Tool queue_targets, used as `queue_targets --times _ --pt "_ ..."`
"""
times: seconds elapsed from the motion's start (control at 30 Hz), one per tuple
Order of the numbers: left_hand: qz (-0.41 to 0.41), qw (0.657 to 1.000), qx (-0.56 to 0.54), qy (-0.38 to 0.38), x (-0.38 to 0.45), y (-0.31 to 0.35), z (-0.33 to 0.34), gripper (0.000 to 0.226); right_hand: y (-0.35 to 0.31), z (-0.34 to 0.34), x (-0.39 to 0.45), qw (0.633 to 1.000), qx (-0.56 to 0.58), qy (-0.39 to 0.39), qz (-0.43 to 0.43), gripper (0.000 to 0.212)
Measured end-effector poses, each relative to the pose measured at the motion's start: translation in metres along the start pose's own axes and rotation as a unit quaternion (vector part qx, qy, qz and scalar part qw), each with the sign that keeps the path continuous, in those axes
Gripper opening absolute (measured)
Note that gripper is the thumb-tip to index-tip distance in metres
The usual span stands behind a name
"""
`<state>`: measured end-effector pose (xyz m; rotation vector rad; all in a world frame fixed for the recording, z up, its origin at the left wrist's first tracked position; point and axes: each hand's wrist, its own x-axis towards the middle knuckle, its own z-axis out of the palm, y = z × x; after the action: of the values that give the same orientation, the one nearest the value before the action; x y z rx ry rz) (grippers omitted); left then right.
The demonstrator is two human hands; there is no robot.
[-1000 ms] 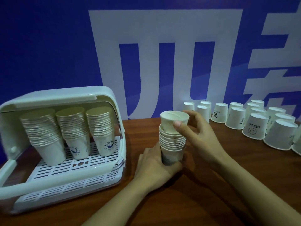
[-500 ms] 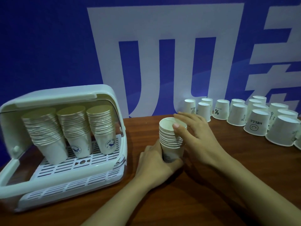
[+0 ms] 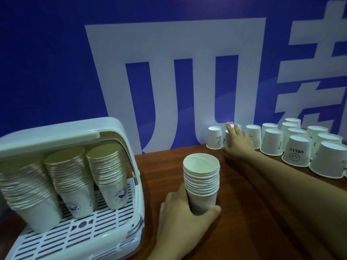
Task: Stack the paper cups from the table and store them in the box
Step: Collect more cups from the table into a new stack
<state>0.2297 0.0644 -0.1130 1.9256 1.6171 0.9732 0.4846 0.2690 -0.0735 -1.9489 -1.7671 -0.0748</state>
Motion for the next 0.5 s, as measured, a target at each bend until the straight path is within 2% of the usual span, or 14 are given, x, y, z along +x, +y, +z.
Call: queue_targets --times 0.03,0.1,0.2,0.3,0.4,0.5 --pt "0.002 1.000 0.001 0.003 0.000 0.001 -0.001 0.068 0.002 0.004 0.004 1.000 -0.010 -0.010 0.010 0.097" --pt "-0.001 1.000 0.005 0.001 0.000 0.003 -0.004 0.063 0.003 0.007 0.003 0.999 -0.026 0.023 0.023 0.098" --pt "-0.016 1.000 0.002 -0.007 -0.001 0.005 -0.005 0.062 0.001 0.004 -0.022 0.992 0.052 0.116 0.017 0.073" --pt "-0.022 1.000 0.002 -0.007 -0.001 0.004 -0.004 0.067 0.000 -0.008 -0.058 0.977 0.147 0.155 0.001 0.052" --pt "-0.024 1.000 0.013 -0.014 -0.004 0.010 -0.007 0.057 0.001 -0.029 -0.096 0.977 0.177 0.118 0.014 0.055" --pt "-0.031 0.999 0.015 -0.016 -0.005 0.010 -0.007 0.065 0.001 -0.040 -0.135 0.983 0.169 0.053 0.048 0.072"
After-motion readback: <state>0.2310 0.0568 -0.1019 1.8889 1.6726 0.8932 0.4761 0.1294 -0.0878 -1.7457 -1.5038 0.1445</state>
